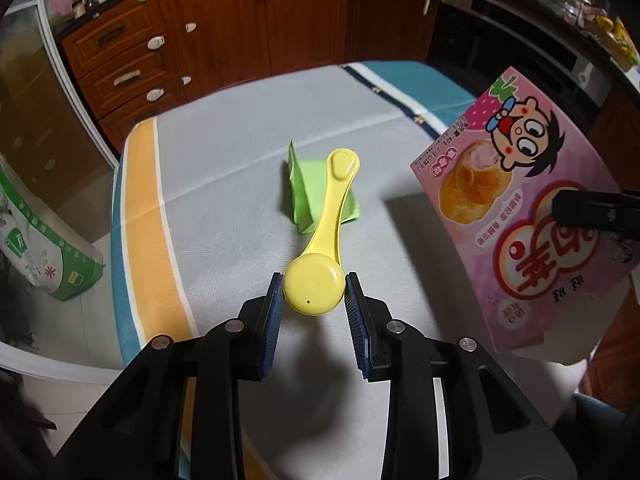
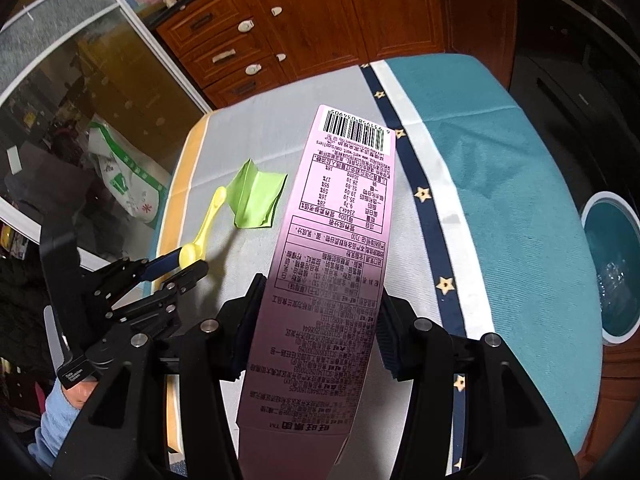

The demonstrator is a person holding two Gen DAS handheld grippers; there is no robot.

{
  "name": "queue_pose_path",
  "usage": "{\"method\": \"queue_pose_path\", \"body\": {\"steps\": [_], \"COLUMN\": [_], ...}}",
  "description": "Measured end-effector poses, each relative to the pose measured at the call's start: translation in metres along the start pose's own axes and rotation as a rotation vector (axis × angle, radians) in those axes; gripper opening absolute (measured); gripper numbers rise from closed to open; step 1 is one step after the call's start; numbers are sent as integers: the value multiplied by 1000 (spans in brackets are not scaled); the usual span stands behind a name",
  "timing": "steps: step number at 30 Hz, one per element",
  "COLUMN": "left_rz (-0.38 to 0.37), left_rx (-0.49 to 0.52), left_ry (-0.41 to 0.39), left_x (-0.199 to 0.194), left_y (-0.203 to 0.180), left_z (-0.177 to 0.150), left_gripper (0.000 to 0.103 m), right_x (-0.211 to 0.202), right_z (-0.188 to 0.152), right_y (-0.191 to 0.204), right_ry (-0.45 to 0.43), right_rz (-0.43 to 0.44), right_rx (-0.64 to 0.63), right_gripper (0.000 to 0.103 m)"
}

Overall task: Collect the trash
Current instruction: 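Carry the pink box and yellow spoon to the teal bin and release them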

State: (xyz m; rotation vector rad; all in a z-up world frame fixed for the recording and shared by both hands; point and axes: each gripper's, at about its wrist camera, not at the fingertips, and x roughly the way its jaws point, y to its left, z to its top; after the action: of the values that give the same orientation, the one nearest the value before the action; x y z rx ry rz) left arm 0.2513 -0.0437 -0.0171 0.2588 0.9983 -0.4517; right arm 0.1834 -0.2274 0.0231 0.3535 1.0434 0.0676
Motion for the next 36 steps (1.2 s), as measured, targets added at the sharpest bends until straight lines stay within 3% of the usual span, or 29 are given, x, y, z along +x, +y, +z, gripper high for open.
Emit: {"method": "queue_pose_path", "body": {"steps": [6, 15, 21, 29, 36], "left_rz": [-6, -42, -93, -159, -213], "left_rx": [25, 129, 227, 380, 480], "left_ry": [-26, -38, -23, 29, 93], "left_x": [-26, -40, -32, -2, 35], "left_y": [-20, -93, -164, -278, -373], "left_z": [3, 27, 51, 78, 89], "left_gripper": [32, 32, 32, 32, 32], "right_x": [-22, -64, -93, -135, -148], "right_z": [-6, -19, -29, -48, -64], "right_y": [-18, -67, -130, -244, -332], "right_ry": [-34, -115, -176, -253, -246], "right_rz": [38, 67, 56, -14, -95], "right_rx": [27, 94, 191, 336, 429], "right_gripper": [48, 48, 48, 48, 48]}}
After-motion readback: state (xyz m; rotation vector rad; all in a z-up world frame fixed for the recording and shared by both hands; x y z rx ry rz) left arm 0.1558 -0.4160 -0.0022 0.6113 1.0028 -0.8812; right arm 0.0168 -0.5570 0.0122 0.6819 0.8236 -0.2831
